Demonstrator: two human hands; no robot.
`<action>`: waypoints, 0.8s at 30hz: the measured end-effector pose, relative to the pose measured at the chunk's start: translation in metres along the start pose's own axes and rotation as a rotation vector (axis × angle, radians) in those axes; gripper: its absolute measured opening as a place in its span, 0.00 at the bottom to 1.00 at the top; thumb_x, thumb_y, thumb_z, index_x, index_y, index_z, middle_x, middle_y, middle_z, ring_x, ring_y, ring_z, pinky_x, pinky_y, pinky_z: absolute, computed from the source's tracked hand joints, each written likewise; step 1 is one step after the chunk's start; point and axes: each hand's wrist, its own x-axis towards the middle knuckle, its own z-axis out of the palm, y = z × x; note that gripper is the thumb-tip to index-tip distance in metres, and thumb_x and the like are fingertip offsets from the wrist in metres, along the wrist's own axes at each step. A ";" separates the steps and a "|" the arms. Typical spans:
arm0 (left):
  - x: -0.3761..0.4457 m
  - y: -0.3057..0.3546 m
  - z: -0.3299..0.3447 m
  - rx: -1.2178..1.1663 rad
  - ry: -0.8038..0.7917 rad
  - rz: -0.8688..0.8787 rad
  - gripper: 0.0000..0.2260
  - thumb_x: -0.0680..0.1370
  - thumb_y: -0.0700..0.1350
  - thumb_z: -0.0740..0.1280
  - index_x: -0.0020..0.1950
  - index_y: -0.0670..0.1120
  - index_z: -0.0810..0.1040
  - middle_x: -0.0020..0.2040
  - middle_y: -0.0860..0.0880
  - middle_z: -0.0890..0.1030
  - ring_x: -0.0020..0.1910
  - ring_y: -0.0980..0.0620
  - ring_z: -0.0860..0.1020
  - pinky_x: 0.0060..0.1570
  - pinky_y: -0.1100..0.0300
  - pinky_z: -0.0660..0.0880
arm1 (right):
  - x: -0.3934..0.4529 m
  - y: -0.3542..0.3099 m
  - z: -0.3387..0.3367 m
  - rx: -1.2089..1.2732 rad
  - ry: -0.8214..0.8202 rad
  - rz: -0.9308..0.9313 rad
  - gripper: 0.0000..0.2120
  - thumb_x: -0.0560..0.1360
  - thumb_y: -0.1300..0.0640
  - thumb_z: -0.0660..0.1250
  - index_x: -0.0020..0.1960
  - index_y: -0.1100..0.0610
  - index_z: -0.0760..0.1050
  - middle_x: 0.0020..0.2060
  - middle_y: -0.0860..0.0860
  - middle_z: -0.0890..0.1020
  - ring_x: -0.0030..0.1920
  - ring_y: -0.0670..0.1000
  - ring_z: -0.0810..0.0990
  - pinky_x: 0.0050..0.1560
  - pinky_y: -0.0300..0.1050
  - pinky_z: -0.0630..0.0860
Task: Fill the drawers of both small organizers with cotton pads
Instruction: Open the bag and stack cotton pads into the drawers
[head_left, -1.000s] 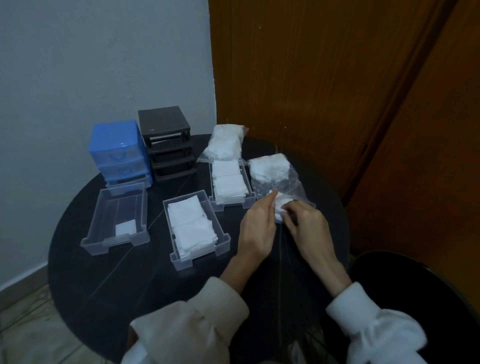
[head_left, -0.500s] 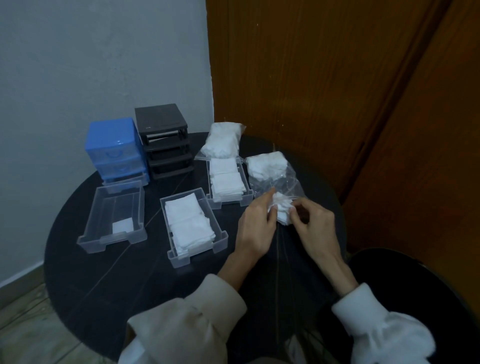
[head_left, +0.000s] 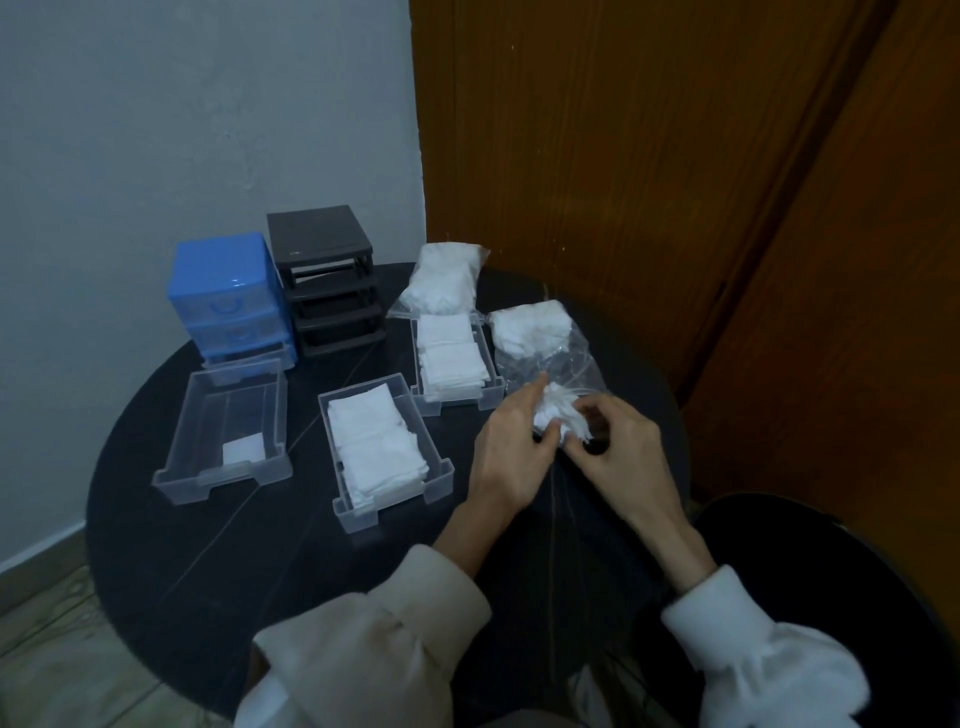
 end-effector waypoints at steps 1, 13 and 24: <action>0.000 0.000 0.000 0.001 -0.001 0.000 0.25 0.78 0.44 0.65 0.74 0.48 0.64 0.69 0.49 0.72 0.67 0.53 0.70 0.67 0.55 0.68 | 0.000 -0.001 0.001 -0.024 0.013 -0.007 0.10 0.71 0.57 0.72 0.52 0.56 0.76 0.46 0.47 0.78 0.44 0.44 0.76 0.44 0.32 0.71; 0.001 -0.001 0.002 0.048 0.002 0.026 0.23 0.78 0.42 0.64 0.73 0.47 0.64 0.70 0.48 0.70 0.68 0.52 0.69 0.67 0.55 0.68 | 0.000 -0.006 -0.006 -0.096 0.082 -0.094 0.08 0.75 0.61 0.66 0.54 0.59 0.79 0.46 0.51 0.79 0.43 0.44 0.76 0.44 0.37 0.73; 0.001 -0.001 0.004 0.061 0.012 0.006 0.22 0.78 0.42 0.63 0.73 0.47 0.65 0.69 0.48 0.72 0.67 0.51 0.70 0.66 0.52 0.68 | 0.003 -0.009 -0.018 -0.033 0.185 -0.091 0.04 0.76 0.63 0.63 0.49 0.60 0.76 0.44 0.51 0.76 0.44 0.47 0.75 0.44 0.40 0.72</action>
